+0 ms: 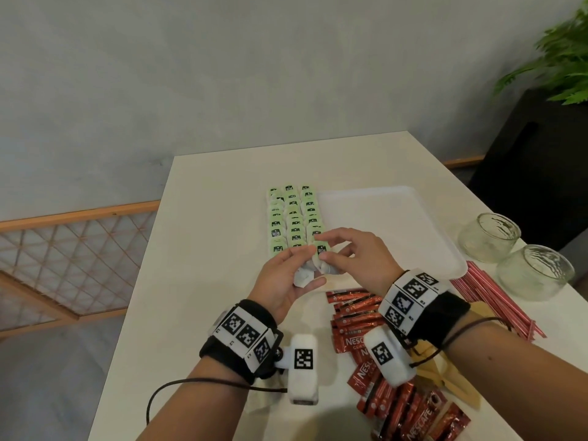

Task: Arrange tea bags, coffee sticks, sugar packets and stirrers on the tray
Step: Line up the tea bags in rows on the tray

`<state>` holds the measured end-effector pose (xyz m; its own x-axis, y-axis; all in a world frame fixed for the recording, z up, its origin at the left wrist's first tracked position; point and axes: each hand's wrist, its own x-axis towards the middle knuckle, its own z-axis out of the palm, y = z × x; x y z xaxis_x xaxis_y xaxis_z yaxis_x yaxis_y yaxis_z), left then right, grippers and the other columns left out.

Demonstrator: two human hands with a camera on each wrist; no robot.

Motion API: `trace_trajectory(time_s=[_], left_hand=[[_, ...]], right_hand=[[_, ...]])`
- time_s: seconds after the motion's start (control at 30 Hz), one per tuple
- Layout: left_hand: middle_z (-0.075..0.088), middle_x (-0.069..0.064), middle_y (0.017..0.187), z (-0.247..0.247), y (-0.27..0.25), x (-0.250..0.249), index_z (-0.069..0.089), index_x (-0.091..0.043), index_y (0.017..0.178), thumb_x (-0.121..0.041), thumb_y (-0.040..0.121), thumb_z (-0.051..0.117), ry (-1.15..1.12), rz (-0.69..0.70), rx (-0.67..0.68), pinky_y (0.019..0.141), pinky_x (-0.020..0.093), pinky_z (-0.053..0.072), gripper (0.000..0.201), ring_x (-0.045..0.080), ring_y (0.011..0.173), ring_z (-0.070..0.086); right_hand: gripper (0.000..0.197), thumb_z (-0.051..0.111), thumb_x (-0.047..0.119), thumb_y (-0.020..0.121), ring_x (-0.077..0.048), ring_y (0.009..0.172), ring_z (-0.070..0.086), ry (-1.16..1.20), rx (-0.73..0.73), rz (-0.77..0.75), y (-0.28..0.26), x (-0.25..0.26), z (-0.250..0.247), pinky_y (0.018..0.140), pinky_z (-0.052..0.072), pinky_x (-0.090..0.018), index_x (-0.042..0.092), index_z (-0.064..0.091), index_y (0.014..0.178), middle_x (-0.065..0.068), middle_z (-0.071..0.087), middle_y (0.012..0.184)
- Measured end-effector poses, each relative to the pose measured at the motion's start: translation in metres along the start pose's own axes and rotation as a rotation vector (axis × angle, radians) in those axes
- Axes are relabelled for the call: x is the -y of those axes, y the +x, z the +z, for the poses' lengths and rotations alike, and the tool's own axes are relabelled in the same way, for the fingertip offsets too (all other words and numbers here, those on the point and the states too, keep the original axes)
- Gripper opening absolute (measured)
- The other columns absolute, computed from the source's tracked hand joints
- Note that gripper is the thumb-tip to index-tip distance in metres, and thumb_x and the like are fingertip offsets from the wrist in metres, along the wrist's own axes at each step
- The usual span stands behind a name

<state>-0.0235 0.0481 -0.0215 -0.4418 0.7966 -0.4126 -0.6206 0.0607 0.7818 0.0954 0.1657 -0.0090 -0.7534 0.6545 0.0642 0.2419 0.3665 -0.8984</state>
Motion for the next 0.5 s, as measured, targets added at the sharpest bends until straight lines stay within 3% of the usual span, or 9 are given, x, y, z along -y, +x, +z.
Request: trace_trajectory(time_s=[0.1, 0.23, 0.37, 0.5], left_hand=[[0.068, 0.011, 0.102, -0.001, 0.001, 0.0, 0.067, -0.009, 0.097, -0.018, 0.087, 0.071, 0.005, 0.001, -0.003, 0.077, 0.037, 0.061, 0.013, 0.035, 0.108, 0.066], [0.068, 0.008, 0.1, -0.009, 0.003, -0.003, 0.069, -0.01, 0.093, -0.017, 0.089, 0.069, 0.052, 0.055, -0.067, 0.075, 0.035, 0.06, 0.008, 0.025, 0.097, 0.069], [0.068, 0.007, 0.098, -0.022, 0.006, -0.009, 0.07, -0.011, 0.093, -0.018, 0.089, 0.07, 0.084, 0.103, -0.149, 0.082, 0.038, 0.059, 0.008, 0.02, 0.093, 0.068], [0.069, 0.006, 0.091, -0.033, 0.007, -0.016, 0.069, -0.01, 0.095, -0.018, 0.091, 0.068, 0.07, 0.142, -0.213, 0.07, 0.032, 0.06, 0.009, 0.021, 0.088, 0.067]], right_hand=[[0.016, 0.077, 0.023, 0.081, -0.022, 0.072, 0.067, 0.0, -0.006, 0.062, 0.004, -0.002, -0.002, 0.068, 0.057, -0.027, 0.022, 0.07, 0.095, 0.003, 0.069, 0.095], [0.003, 0.069, 0.017, 0.088, -0.017, 0.069, 0.067, 0.038, 0.038, 0.1, 0.006, -0.007, -0.005, 0.068, 0.059, -0.036, 0.015, 0.069, 0.09, 0.001, 0.07, 0.078], [0.003, 0.064, 0.014, 0.092, -0.013, 0.067, 0.067, -0.056, 0.147, 0.19, 0.008, -0.017, -0.006, 0.062, 0.056, -0.026, 0.016, 0.066, 0.094, -0.005, 0.071, 0.079], [0.01, 0.061, 0.015, 0.093, -0.012, 0.066, 0.065, -0.258, 0.165, 0.201, 0.015, -0.027, -0.003, 0.061, 0.05, -0.02, 0.02, 0.066, 0.1, 0.0, 0.071, 0.082]])
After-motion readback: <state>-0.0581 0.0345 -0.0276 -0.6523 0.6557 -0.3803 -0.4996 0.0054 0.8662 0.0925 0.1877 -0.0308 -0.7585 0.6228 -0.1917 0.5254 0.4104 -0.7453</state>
